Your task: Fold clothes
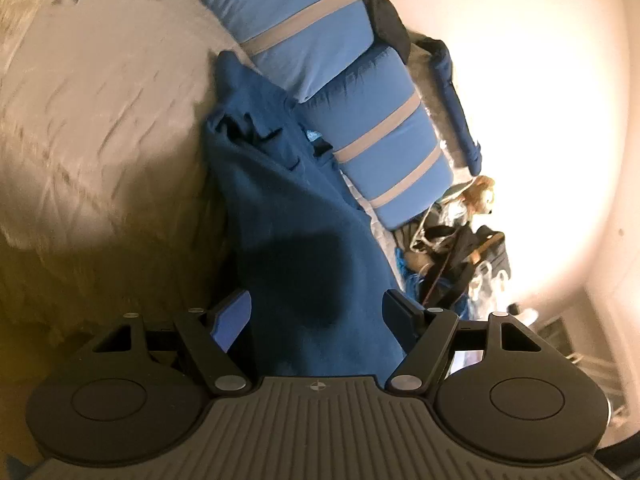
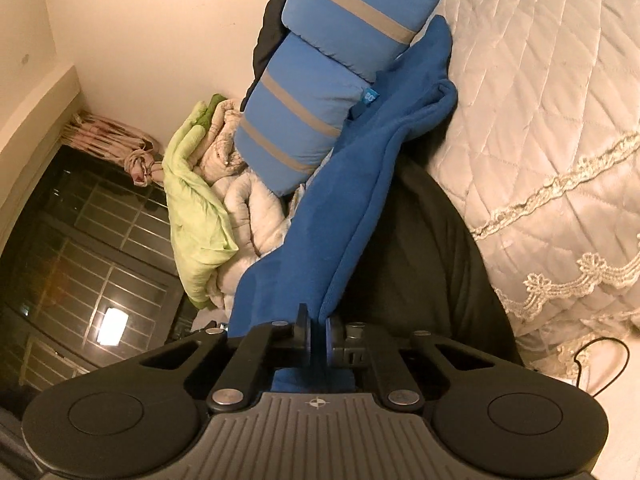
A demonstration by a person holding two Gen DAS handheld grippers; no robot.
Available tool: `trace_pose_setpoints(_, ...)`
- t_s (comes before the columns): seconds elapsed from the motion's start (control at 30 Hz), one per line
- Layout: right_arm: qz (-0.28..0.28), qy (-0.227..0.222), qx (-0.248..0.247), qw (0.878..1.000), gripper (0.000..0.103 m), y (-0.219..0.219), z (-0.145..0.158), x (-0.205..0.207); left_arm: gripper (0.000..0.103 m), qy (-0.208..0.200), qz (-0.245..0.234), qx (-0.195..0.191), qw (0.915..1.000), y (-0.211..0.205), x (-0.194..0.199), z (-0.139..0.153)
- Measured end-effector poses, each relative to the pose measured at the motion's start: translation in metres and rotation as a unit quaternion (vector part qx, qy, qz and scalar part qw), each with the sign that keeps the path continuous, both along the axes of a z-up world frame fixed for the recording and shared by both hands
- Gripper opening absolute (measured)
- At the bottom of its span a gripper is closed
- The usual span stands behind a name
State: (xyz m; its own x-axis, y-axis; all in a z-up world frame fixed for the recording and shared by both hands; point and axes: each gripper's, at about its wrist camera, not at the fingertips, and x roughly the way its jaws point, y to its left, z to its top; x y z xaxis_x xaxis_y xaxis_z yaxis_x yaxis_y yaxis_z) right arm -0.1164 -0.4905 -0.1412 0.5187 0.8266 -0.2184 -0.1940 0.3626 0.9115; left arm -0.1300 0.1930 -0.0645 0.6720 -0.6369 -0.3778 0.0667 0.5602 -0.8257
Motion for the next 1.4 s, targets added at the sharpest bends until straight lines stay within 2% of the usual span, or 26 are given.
trace_pose_setpoints(0.07, 0.003, 0.002, -0.003, 1.0, 0.009, 0.0, 0.001, 0.002, 0.072, 0.008, 0.005, -0.014, 0.9999, 0.002, -0.004, -0.012)
trace_pose_setpoints(0.17, 0.007, 0.006, -0.008, 1.0, 0.009, 0.001, 0.002, 0.004, 0.072, 0.022, 0.014, -0.056, 0.9981, 0.01, -0.008, -0.031)
trace_pose_setpoints(0.33, 0.012, 0.007, -0.013, 1.0, 0.009, 0.003, 0.004, 0.009, 0.071, 0.047, 0.029, -0.135, 0.9894, 0.023, -0.014, -0.063)
trace_pose_setpoints(0.4, 0.013, 0.01, -0.014, 1.0, 0.009, 0.004, 0.004, 0.01, 0.063, 0.052, 0.024, -0.16, 0.9854, 0.024, -0.012, -0.071)
trace_pose_setpoints(0.47, 0.014, 0.012, -0.014, 1.0, 0.009, 0.005, 0.004, 0.01, 0.062, 0.05, 0.012, -0.179, 0.9826, 0.019, -0.008, -0.074)
trace_pose_setpoints(0.53, 0.016, 0.013, -0.013, 1.0, 0.009, 0.006, 0.003, 0.011, 0.054, 0.045, -0.001, -0.196, 0.9795, 0.014, -0.003, -0.076)
trace_pose_setpoints(0.6, 0.02, 0.014, -0.012, 1.0, 0.01, 0.008, 0.003, 0.01, 0.038, 0.035, -0.015, -0.212, 0.9766, 0.009, 0.001, -0.076)
trace_pose_setpoints(0.63, 0.021, 0.014, -0.011, 1.0, 0.01, 0.01, 0.003, 0.01, 0.035, 0.03, -0.017, -0.216, 0.9759, 0.009, 0.0, -0.076)
trace_pose_setpoints(0.7, 0.019, 0.014, -0.009, 1.0, 0.01, 0.011, 0.003, 0.008, 0.016, 0.022, -0.02, -0.222, 0.9745, 0.009, -0.002, -0.075)
trace_pose_setpoints(0.8, 0.009, 0.011, -0.002, 1.0, 0.009, 0.01, 0.004, 0.003, 0.009, 0.013, -0.017, -0.227, 0.9736, 0.011, -0.01, -0.066)
trace_pose_setpoints(0.93, -0.016, -0.006, 0.011, 1.0, 0.008, 0.004, 0.018, -0.006, 0.006, -0.015, -0.011, -0.213, 0.9768, 0.011, -0.02, -0.031)
trace_pose_setpoints(1.07, -0.045, -0.049, 0.019, 0.998, 0.008, 0.003, 0.048, -0.01, 0.005, -0.049, 0.002, -0.188, 0.981, 0.009, -0.022, 0.009)
trace_pose_setpoints(1.27, -0.076, -0.104, 0.007, 0.992, 0.007, 0.009, 0.096, -0.008, 0.005, -0.087, 0.085, -0.167, 0.9784, 0.01, -0.028, 0.056)
trace_pose_setpoints(1.4, -0.08, -0.131, 0.018, 0.988, 0.007, 0.01, 0.116, -0.013, 0.005, -0.117, 0.085, -0.145, 0.9788, 0.004, -0.036, 0.083)
